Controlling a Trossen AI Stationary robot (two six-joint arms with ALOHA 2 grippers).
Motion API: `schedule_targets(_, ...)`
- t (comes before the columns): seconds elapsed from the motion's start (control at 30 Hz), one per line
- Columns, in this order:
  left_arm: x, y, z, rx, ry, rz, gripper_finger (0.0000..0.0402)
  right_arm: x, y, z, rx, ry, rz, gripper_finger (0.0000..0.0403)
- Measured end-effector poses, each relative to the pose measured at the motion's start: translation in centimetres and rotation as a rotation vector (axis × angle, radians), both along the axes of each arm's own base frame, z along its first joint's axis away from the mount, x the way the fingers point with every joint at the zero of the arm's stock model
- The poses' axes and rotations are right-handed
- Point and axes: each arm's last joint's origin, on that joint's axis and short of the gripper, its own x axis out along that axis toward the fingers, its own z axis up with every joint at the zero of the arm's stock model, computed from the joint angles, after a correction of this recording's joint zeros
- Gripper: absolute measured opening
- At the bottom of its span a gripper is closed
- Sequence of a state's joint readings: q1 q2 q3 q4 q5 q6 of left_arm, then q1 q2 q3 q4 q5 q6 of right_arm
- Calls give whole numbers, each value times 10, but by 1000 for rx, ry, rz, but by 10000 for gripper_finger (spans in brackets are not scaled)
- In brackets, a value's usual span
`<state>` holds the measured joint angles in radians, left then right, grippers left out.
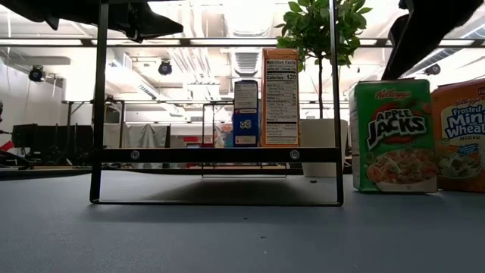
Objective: Stack cereal on shelf
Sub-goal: Put the green cereal box on the shelf aligned with the other green cereal box
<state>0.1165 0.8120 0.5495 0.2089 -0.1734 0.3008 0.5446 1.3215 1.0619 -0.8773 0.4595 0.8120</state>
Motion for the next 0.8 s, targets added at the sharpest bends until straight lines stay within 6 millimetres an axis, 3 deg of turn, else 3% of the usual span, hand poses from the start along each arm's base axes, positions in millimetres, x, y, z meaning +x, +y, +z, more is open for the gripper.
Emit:
schedule_targets(0.3,0,0,0,-5,-1,0,0,1,1,10,19,-33,2,325)
schedule_targets(0.8,0,0,0,-11,-2,0,0,6,5,-10,-18,48,19,325)
